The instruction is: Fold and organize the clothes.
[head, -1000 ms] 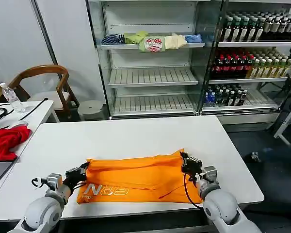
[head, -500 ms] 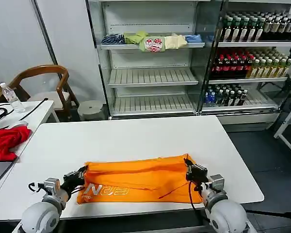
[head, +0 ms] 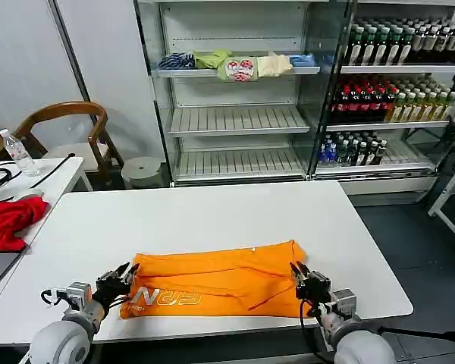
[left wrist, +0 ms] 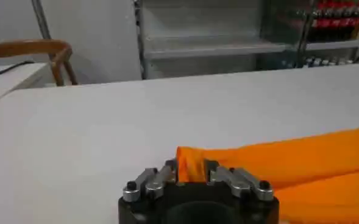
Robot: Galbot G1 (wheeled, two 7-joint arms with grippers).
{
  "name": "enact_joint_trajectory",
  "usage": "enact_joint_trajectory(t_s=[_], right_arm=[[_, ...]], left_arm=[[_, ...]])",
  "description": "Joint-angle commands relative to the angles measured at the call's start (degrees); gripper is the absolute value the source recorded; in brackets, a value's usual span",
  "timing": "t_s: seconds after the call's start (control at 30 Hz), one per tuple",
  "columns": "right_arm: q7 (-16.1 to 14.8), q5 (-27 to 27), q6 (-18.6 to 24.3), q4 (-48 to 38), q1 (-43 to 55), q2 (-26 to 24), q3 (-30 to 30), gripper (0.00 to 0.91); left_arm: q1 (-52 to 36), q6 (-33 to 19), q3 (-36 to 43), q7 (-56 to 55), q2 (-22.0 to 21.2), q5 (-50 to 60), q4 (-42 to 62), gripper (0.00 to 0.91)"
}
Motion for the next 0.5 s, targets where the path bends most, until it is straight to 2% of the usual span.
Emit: enact_joint_trajectory(t_s=[0.03, 0.2, 0.5], right_arm=[[-0.54, -5.21, 0.47, 1.64, -4.29, 0.12, 4.07, 0.907], [-0.94, -5.73, 0.71, 1.07, -4.61, 0.79, 4.78, 0.907], [-0.89, -5.81, 1.03, -0.85, -5.61, 2.06, 5.12, 0.907]], left_arm=[[1.71, 1.27, 0.05, -11.24, -0.26, -2.47, -4.71, 0.907], [0.00, 1.18, 2.82, -15.63, -1.62, -4.68, -2.57, 0.907], [-2.00, 1.12, 6.46, -16.85, -2.63, -4.11, -0.05, 0.907]])
